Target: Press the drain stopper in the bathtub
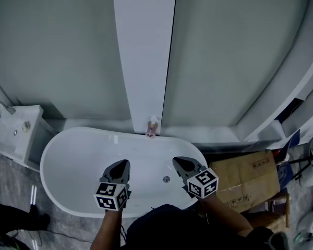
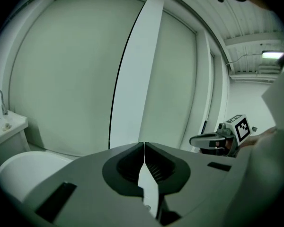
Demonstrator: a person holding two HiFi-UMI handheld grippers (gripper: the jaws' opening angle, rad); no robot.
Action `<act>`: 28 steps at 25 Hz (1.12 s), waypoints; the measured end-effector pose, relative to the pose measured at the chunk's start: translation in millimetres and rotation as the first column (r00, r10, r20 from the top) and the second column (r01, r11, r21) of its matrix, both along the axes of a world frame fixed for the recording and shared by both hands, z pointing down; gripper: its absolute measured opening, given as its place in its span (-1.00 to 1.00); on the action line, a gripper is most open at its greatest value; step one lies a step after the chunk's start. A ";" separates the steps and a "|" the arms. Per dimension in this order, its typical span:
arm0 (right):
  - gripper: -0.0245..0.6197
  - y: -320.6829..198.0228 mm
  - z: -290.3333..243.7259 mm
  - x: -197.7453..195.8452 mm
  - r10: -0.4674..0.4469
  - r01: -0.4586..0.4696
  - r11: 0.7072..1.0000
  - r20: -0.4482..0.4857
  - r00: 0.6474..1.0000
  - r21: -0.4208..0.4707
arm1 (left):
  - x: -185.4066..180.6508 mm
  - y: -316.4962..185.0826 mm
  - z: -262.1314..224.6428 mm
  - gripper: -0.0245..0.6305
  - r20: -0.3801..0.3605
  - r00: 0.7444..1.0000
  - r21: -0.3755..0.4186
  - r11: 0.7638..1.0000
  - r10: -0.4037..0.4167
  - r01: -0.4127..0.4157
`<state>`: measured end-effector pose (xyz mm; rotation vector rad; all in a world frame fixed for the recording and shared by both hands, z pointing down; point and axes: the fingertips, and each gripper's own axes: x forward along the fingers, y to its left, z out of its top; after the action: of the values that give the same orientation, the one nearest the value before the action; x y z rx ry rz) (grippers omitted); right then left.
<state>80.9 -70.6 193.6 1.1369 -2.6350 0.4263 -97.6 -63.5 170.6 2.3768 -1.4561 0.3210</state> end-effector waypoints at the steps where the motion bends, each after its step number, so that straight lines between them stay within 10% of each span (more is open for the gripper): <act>1: -0.88 -1.9 -9.3 -0.9 0.003 -0.003 1.000 0.014 1.000 0.020 | 0.4 -1.3 -5.2 -0.86 0.010 1.000 0.015 1.000 0.004 -0.004; 14: -0.89 -8.5 -114.2 -2.9 -0.068 0.034 0.955 0.104 0.992 0.295 | 13.4 -6.6 -79.1 -0.86 0.062 0.998 0.188 0.982 -0.018 0.006; 28: -0.89 2.1 -117.5 -25.3 -0.149 0.108 0.952 0.128 0.981 0.285 | 7.8 -9.7 -76.8 -0.86 0.080 0.996 0.189 0.982 -0.026 0.010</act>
<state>55.6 -68.5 76.1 1.0340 -2.9506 0.1215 -89.8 -73.2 93.7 2.5230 -1.6092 0.2910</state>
